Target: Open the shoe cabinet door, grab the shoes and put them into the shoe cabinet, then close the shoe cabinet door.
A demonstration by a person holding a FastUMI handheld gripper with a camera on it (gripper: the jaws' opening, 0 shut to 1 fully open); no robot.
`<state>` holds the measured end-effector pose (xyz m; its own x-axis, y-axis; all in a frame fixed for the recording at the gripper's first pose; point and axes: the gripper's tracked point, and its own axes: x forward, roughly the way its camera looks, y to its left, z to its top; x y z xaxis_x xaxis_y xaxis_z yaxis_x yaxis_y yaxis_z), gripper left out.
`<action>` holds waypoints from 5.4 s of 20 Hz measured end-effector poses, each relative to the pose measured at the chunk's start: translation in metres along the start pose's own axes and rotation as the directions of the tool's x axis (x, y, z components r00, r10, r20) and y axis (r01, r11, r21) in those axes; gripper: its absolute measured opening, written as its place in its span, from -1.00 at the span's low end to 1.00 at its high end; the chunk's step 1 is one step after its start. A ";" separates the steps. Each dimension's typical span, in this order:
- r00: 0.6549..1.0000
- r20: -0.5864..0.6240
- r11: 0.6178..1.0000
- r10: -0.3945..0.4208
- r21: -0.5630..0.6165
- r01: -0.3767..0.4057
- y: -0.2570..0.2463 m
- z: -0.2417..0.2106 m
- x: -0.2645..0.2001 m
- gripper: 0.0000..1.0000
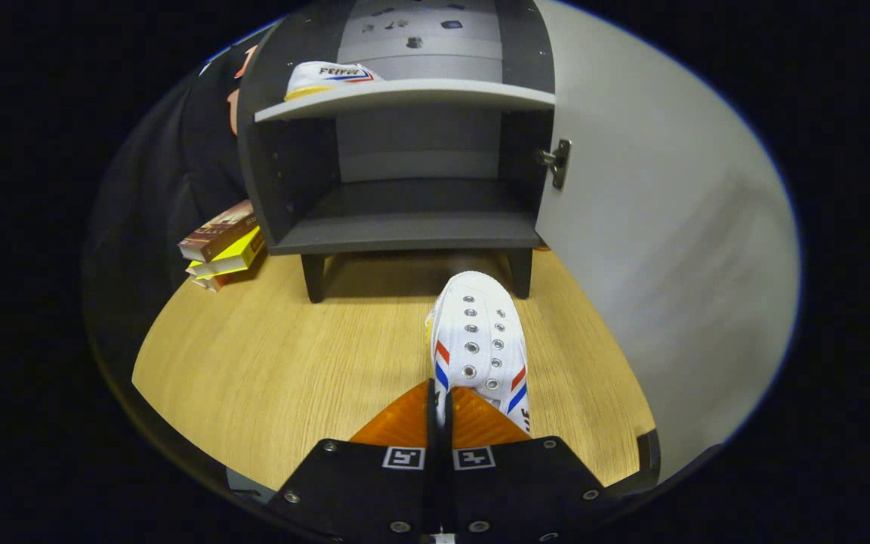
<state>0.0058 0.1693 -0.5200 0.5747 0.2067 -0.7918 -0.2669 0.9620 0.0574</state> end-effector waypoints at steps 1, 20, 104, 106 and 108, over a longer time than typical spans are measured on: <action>1.000 0.018 1.000 0.009 -0.002 -0.009 0.005 0.014 -0.006 -1.00; 0.973 0.231 0.997 -0.003 -0.080 0.022 0.025 0.224 -0.107 -1.00; 0.850 0.448 0.961 -0.277 0.141 0.239 -0.205 0.188 -0.336 0.79; 0.852 0.461 0.969 -0.246 0.136 0.206 -0.186 0.188 -0.335 0.79; 0.857 0.469 0.976 -0.212 0.136 0.167 -0.173 0.188 -0.333 0.79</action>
<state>0.0063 -0.0327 -0.1516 0.9121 0.0567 -0.4060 -0.0592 0.9982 0.0065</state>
